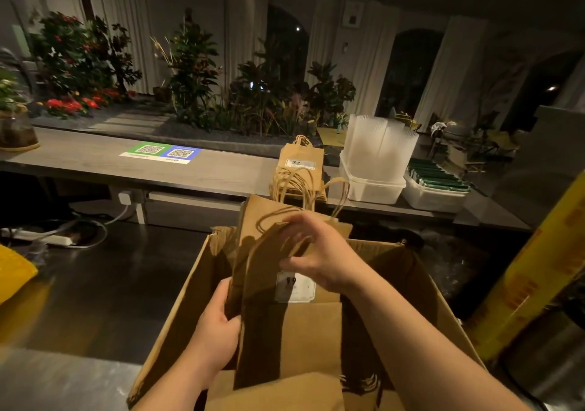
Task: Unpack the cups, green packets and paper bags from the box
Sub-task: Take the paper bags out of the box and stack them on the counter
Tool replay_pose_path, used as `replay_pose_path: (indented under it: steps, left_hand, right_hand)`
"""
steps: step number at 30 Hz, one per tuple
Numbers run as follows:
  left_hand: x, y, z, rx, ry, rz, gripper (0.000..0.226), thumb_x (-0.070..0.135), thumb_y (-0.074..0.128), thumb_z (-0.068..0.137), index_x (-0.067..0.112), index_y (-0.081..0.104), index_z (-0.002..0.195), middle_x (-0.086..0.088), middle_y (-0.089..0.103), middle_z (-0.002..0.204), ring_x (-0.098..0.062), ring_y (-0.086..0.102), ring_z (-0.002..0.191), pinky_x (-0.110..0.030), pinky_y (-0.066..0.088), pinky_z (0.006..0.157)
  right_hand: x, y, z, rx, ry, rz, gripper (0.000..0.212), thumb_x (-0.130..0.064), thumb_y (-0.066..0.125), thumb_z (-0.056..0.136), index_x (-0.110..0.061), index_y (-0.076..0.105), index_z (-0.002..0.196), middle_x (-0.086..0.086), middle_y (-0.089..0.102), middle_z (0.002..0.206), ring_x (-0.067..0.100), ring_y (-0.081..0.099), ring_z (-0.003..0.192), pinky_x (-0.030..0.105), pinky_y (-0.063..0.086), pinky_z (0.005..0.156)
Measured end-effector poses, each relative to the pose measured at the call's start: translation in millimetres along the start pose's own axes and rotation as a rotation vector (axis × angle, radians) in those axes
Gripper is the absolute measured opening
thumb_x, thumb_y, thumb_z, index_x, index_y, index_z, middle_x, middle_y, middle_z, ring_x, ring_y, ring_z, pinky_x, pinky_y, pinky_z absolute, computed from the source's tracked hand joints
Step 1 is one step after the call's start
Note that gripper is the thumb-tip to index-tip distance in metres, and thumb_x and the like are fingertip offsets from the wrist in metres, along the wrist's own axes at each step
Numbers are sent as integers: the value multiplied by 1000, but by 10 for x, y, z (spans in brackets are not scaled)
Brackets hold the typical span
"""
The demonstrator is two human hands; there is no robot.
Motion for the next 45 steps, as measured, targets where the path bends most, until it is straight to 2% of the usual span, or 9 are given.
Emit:
replay_pose_path:
  steps: [6, 10, 14, 17, 21, 28, 32, 37, 45]
  left_hand:
    - [-34, -18, -23, -39, 7, -130, 42, 22, 70, 95, 46, 57, 126, 7, 75, 114, -21, 64, 118, -57, 47, 107]
    - [-25, -41, -38, -21, 15, -188, 44, 16, 65, 98, 43, 55, 131, 10, 73, 117, -16, 62, 119, -42, 51, 96]
    - [-17, -45, -31, -8, 35, -191, 43, 18, 65, 98, 43, 53, 132, 12, 72, 121, -17, 62, 122, -52, 47, 107]
    - [-2, -46, -48, -29, 25, -171, 41, 18, 67, 96, 48, 54, 120, 14, 74, 111, -14, 67, 111, -42, 55, 93]
    - [-28, -13, -62, -126, -18, -111, 52, 20, 68, 96, 47, 49, 136, 13, 71, 123, -21, 62, 124, -56, 49, 106]
    - [-33, -8, -23, -189, -100, -303, 32, 39, 40, 107, 35, 53, 136, -7, 73, 120, -32, 70, 111, -49, 54, 92]
    - [-74, -18, -31, -200, -172, -268, 71, 77, 52, 88, 41, 40, 148, -3, 63, 137, -32, 62, 123, -56, 48, 105]
    - [-48, -29, 45, 15, 15, -93, 58, 19, 65, 98, 50, 29, 131, 11, 60, 115, -7, 56, 102, -49, 49, 100]
    - [-132, -118, 36, 140, 181, 111, 49, 25, 63, 98, 46, 38, 135, 16, 60, 120, -10, 60, 113, -30, 57, 88]
  right_hand:
    - [88, 456, 182, -101, -28, -394, 107, -33, 84, 83, -40, 11, 161, -12, 21, 168, 17, 8, 157, 51, 14, 128]
    - [423, 414, 66, 215, 228, -577, 112, -84, 64, 70, -41, 9, 157, -7, 3, 168, 26, -4, 157, 59, -6, 124]
    - [853, 338, -113, 368, 631, 123, 100, -66, 75, 79, -28, 22, 155, 8, 25, 162, 32, 38, 142, 53, 45, 109]
    - [1109, 309, -237, 295, 853, 592, 77, -33, 74, 92, -19, 34, 156, 16, 49, 150, 38, 51, 133, 53, 49, 104]
    - [1207, 303, -412, 142, 877, 519, 32, -34, 65, 99, -6, 72, 113, 9, 79, 97, 29, 72, 101, 52, 52, 101]
    - [1232, 494, -321, 330, 861, 720, 36, -35, 66, 99, -10, 61, 123, 12, 78, 98, 28, 78, 79, 38, 61, 61]
    - [1155, 515, -204, 419, 752, 707, 46, -37, 69, 96, -13, 57, 134, 9, 75, 107, 22, 78, 82, 37, 64, 65]
    - [987, 464, -96, 474, 563, 771, 37, -31, 72, 94, -17, 62, 127, 7, 75, 108, 31, 74, 97, 54, 61, 88]
    - [1388, 610, -161, 247, 637, 716, 35, -49, 50, 104, -22, 67, 119, 7, 73, 116, 22, 66, 106, 43, 51, 94]
Point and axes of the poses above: each hand's wrist, its own z-axis towards the middle knuckle, its own y-axis out of the palm, x = y × z, the point moved 3 cm from there along z, towards the middle knuckle
